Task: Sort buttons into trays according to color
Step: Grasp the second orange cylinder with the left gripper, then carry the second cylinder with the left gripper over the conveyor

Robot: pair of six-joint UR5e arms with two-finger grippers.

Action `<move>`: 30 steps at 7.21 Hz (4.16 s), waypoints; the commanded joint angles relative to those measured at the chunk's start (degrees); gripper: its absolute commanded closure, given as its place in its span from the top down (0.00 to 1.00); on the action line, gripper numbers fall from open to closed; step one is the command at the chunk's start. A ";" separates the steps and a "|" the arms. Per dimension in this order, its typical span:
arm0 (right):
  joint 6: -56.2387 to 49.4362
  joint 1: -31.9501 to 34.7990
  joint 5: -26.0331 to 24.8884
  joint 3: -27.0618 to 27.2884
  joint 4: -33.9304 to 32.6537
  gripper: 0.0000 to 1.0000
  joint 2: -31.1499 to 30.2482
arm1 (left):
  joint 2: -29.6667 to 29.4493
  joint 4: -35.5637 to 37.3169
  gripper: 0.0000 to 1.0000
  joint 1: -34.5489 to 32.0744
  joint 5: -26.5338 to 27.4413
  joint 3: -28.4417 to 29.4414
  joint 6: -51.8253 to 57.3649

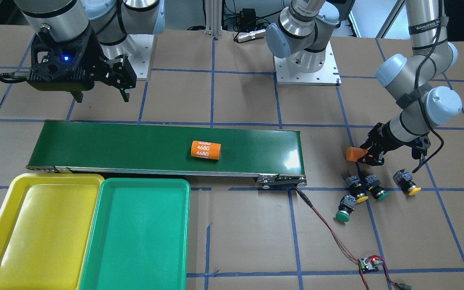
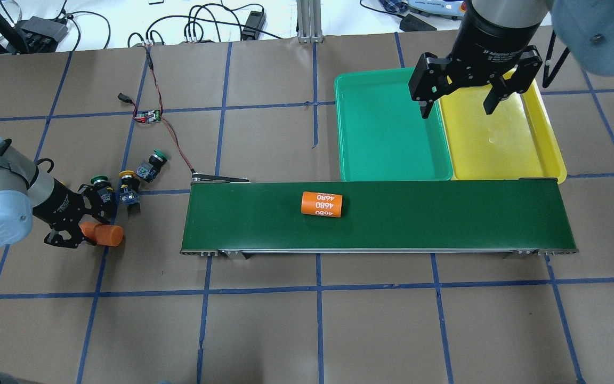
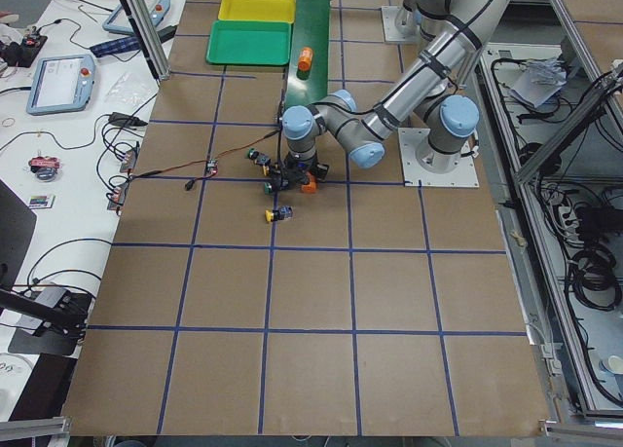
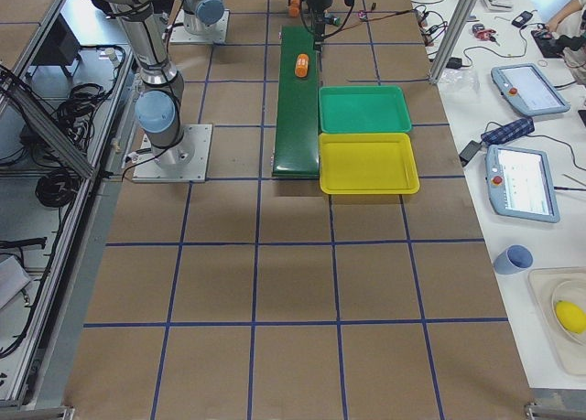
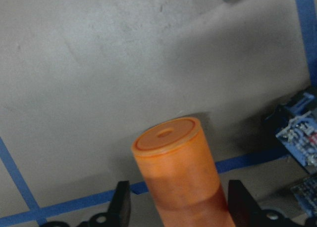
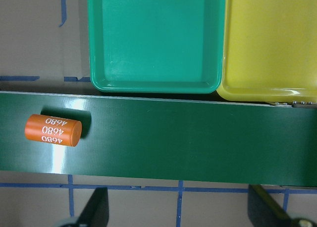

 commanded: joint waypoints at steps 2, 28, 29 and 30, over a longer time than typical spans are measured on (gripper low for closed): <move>0.05 0.01 0.12 -0.05 -0.03 1.00 0.06 | 2.77 -0.14 0.00 0.01 0.08 0.91 0.34; -0.03 -0.43 -0.14 0.04 0.06 1.00 0.06 | 5.43 -13.24 0.52 -27.77 -8.45 7.77 -40.27; -0.03 -0.43 -0.14 0.04 0.06 1.00 0.06 | 5.43 -13.24 0.79 -27.77 -8.45 7.85 -40.27; -0.03 -0.43 -0.14 0.04 0.06 1.00 0.06 | 5.43 -13.24 0.96 -28.12 -8.53 7.94 -40.18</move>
